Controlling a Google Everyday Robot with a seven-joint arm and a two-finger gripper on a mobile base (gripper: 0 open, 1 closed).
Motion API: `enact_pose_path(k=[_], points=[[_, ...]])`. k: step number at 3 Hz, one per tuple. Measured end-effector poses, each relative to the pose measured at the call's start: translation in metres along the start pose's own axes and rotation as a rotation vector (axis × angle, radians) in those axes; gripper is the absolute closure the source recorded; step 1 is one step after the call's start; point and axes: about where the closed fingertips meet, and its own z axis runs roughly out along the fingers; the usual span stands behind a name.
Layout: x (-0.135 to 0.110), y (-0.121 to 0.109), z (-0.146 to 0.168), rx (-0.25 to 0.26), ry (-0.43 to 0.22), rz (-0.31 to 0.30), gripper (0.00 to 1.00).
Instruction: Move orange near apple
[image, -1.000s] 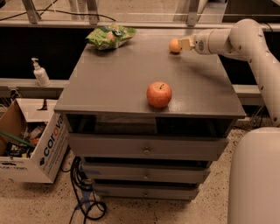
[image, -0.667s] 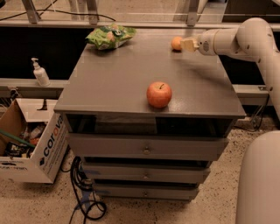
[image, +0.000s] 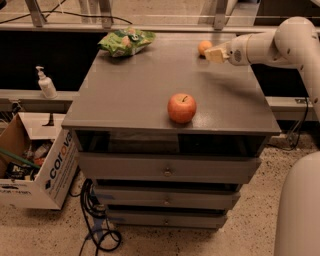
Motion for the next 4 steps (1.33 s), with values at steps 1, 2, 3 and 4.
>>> enact_pose_path(k=[1, 2, 3, 4], points=[[0.009, -0.002, 0.006, 0.010, 0.032, -0.025, 0.35], [0.018, -0.012, 0.013, 0.039, 0.061, -0.044, 0.12], [0.022, -0.022, 0.020, 0.065, 0.070, -0.048, 0.00], [0.022, -0.034, 0.027, 0.102, 0.058, -0.031, 0.00]])
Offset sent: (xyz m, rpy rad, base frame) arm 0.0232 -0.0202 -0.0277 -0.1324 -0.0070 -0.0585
